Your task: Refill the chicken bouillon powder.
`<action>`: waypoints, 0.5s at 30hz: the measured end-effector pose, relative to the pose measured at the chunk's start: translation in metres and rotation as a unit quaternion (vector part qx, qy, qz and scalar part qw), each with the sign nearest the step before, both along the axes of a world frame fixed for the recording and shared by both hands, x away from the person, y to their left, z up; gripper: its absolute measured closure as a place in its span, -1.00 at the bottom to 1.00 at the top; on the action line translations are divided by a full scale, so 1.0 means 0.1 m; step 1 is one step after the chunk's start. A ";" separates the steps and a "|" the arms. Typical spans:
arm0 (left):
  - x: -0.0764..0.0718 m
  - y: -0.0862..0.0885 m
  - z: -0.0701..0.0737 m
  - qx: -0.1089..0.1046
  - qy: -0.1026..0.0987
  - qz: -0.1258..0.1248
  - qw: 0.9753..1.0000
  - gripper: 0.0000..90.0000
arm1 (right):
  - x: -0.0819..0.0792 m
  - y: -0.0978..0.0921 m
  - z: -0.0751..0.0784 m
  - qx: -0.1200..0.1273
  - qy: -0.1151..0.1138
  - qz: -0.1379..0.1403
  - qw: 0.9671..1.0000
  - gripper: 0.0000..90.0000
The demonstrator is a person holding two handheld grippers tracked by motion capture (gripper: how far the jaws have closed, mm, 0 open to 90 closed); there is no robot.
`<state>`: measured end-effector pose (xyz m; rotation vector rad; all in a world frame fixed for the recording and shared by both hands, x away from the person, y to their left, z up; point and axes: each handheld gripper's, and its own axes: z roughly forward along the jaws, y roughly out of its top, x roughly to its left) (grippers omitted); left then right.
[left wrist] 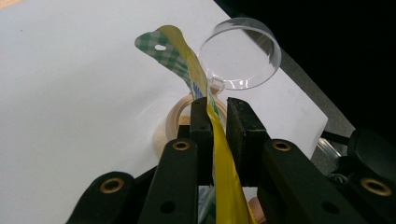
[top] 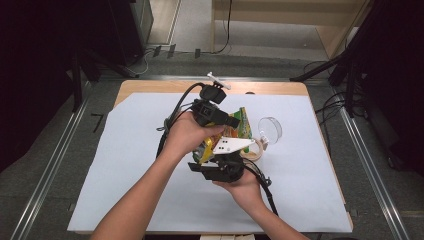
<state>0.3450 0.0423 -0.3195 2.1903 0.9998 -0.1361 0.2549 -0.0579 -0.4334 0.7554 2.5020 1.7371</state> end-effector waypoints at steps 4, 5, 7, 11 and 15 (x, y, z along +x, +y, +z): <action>0.02 -0.02 0.00 0.000 0.003 -0.001 1.000 0.81 | 0.00 -0.01 0.01 0.002 0.000 -0.002 1.000 0.52; 0.02 -0.02 0.00 0.000 0.003 -0.001 1.000 0.81 | 0.00 -0.01 0.01 0.002 0.001 -0.003 1.000 0.52; 0.02 -0.01 -0.01 0.000 0.004 -0.001 1.000 0.81 | 0.00 -0.01 0.01 -0.001 0.001 -0.002 1.000 0.52; 0.02 0.01 -0.02 -0.003 0.006 0.003 1.000 0.82 | -0.01 0.00 0.01 -0.002 0.001 -0.002 1.000 0.52; 0.04 0.02 -0.02 -0.004 0.010 0.003 1.000 0.81 | -0.02 0.01 0.02 -0.006 -0.006 -0.004 1.000 0.52</action>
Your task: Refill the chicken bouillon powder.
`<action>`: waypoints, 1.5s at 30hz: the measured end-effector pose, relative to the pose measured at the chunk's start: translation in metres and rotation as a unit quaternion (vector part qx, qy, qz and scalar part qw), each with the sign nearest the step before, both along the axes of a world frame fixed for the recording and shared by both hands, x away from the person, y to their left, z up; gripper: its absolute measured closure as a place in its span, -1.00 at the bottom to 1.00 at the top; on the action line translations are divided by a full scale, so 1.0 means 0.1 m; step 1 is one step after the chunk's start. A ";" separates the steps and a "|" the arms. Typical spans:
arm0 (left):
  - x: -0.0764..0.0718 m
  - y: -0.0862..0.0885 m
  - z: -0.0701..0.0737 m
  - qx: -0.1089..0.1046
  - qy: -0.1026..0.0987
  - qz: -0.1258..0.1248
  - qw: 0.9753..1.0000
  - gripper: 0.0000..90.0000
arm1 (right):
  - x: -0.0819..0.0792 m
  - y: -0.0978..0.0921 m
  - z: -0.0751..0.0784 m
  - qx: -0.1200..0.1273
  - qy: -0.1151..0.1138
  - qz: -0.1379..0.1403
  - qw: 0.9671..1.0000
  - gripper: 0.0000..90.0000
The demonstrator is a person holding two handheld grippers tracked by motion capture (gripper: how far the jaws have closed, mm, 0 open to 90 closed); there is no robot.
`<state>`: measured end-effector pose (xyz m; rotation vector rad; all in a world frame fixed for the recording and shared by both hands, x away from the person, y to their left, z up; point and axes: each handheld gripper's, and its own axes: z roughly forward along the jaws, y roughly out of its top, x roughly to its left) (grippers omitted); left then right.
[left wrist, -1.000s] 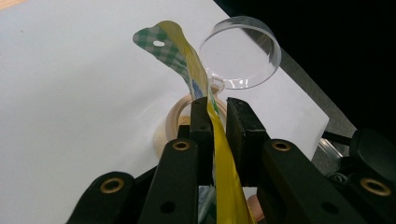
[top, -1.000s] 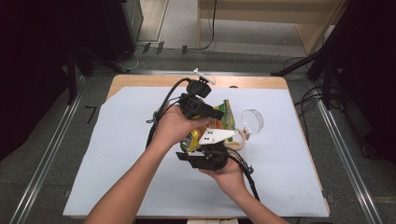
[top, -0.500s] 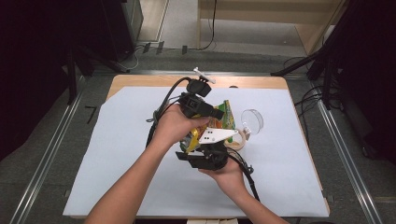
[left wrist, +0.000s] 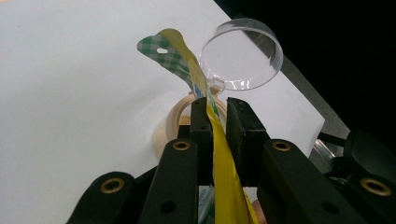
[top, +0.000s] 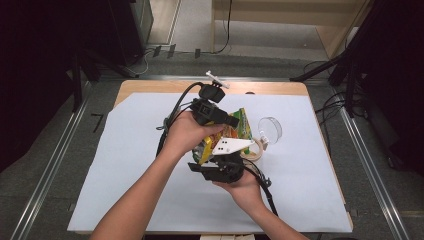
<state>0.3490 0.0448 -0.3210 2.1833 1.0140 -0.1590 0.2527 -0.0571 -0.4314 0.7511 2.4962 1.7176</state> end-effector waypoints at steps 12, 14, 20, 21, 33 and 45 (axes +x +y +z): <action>0.02 0.00 -0.01 -0.004 0.005 0.002 1.000 0.81 | 0.00 -0.01 0.00 0.000 0.001 -0.002 1.000 0.52; 0.02 0.00 -0.01 -0.005 0.004 0.003 1.000 0.81 | 0.00 -0.01 0.01 0.001 0.000 -0.002 1.000 0.52; 0.02 0.00 -0.01 -0.007 0.003 0.002 1.000 0.80 | 0.00 0.00 0.01 0.005 0.002 -0.001 1.000 0.52; 0.02 0.00 -0.01 -0.006 0.002 0.003 1.000 0.80 | 0.00 -0.01 0.01 0.004 0.002 0.000 1.000 0.52; -0.03 -0.04 0.03 -0.005 -0.008 -0.003 1.000 0.79 | 0.00 -0.01 0.01 0.006 0.001 -0.005 1.000 0.52; -0.05 -0.09 0.04 -0.002 -0.015 -0.006 1.000 0.79 | 0.03 -0.03 -0.01 0.010 -0.004 -0.004 1.000 0.54</action>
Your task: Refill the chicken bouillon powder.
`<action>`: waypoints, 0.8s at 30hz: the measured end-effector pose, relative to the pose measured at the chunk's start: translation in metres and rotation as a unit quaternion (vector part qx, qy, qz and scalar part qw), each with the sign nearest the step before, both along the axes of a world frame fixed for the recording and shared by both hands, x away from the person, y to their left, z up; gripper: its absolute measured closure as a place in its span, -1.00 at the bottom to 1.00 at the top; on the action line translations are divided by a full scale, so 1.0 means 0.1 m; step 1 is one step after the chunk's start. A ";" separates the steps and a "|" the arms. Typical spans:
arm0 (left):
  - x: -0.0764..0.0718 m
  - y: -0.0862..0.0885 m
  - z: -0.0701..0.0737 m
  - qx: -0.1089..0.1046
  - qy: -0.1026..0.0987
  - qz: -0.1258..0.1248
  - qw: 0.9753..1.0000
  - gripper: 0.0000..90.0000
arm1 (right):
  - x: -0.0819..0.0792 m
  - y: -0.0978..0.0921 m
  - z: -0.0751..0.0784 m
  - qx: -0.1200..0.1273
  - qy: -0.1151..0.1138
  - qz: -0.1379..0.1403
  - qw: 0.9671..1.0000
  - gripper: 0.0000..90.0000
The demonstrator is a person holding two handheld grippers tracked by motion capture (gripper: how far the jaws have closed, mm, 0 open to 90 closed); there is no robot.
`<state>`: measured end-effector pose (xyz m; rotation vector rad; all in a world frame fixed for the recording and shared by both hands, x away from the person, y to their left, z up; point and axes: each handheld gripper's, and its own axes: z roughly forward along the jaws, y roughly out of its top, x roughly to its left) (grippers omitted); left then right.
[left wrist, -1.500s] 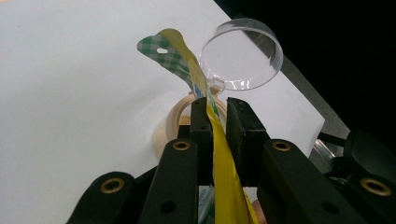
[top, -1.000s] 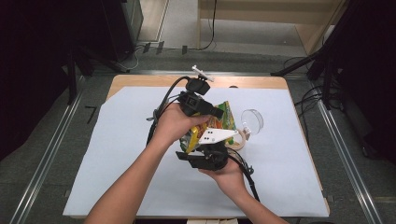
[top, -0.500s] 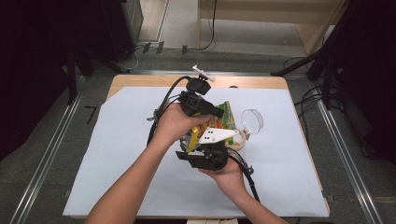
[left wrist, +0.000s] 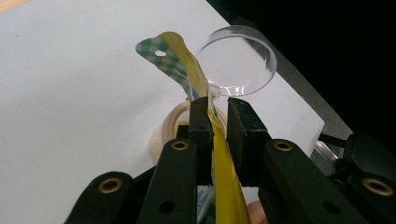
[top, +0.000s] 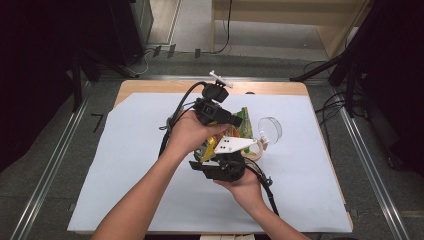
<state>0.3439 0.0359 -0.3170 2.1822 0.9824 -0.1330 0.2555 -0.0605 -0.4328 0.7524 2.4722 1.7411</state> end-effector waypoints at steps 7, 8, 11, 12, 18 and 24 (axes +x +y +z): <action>0.03 0.01 -0.02 0.003 0.007 0.002 1.000 0.82 | 0.00 0.00 0.00 0.000 0.002 -0.001 1.000 0.54; 0.03 0.02 -0.02 0.004 0.006 0.002 1.000 0.82 | 0.00 0.00 0.00 0.000 0.002 -0.001 1.000 0.54; 0.03 0.02 -0.02 0.003 0.007 0.002 1.000 0.82 | -0.01 0.00 0.00 0.000 0.002 0.000 1.000 0.54; 0.03 0.01 -0.02 0.003 0.008 0.002 1.000 0.82 | -0.01 0.00 0.00 0.000 0.002 -0.001 1.000 0.54; 0.03 0.02 -0.02 0.002 0.009 0.002 1.000 0.82 | -0.01 0.00 0.01 -0.001 0.004 -0.001 1.000 0.54; 0.02 0.02 -0.02 0.000 0.007 0.000 1.000 0.81 | -0.02 0.01 0.01 -0.003 0.000 -0.002 1.000 0.54</action>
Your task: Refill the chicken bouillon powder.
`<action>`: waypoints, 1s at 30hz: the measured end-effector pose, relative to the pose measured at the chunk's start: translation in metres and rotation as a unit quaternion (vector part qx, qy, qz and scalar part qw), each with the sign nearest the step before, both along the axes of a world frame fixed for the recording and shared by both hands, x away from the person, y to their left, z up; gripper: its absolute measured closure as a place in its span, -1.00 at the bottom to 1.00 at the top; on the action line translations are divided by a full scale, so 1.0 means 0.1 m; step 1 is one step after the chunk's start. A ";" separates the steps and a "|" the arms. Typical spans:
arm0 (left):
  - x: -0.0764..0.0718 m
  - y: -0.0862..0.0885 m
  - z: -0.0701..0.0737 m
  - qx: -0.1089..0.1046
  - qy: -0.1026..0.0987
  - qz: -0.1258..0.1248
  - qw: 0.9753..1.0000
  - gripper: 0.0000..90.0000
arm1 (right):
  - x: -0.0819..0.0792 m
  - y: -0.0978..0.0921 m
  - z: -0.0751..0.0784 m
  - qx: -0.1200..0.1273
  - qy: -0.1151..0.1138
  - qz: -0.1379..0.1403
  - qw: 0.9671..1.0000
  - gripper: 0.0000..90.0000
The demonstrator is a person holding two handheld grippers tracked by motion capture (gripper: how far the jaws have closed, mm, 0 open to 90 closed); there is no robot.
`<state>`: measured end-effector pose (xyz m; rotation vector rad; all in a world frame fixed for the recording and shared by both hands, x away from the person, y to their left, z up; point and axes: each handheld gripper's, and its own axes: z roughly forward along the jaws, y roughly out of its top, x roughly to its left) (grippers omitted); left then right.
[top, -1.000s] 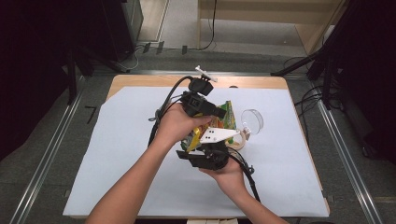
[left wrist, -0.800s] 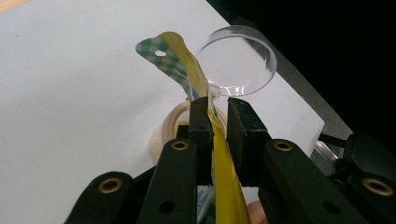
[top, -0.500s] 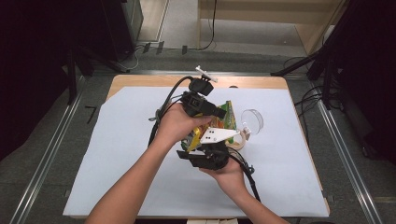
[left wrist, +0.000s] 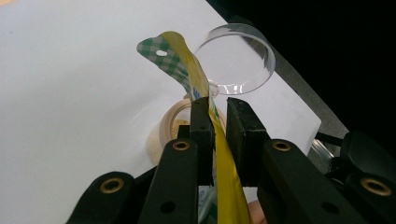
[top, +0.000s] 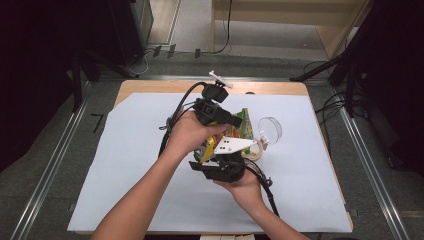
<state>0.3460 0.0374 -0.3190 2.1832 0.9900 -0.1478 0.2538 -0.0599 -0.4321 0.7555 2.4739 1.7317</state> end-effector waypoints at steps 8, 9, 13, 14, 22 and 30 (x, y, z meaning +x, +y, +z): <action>0.00 -0.02 -0.02 0.001 0.001 -0.001 1.000 0.80 | 0.02 -0.01 -0.03 -0.003 -0.003 -0.001 1.000 0.54; 0.00 -0.02 -0.02 0.001 0.002 -0.001 1.000 0.80 | 0.03 -0.01 -0.04 -0.003 -0.003 -0.002 1.000 0.54; 0.01 -0.03 -0.03 0.001 0.002 -0.001 1.000 0.80 | 0.04 -0.02 -0.05 -0.005 -0.003 0.000 1.000 0.55; 0.01 -0.03 -0.03 0.001 0.003 0.000 1.000 0.80 | 0.04 -0.02 -0.05 -0.004 -0.001 0.000 1.000 0.55; 0.05 0.00 -0.04 -0.007 0.013 0.003 1.000 0.81 | 0.03 -0.02 -0.02 0.000 0.010 0.004 1.000 0.56; 0.06 0.01 -0.04 -0.007 0.015 0.003 1.000 0.81 | 0.03 -0.02 -0.01 -0.001 0.008 0.004 1.000 0.56</action>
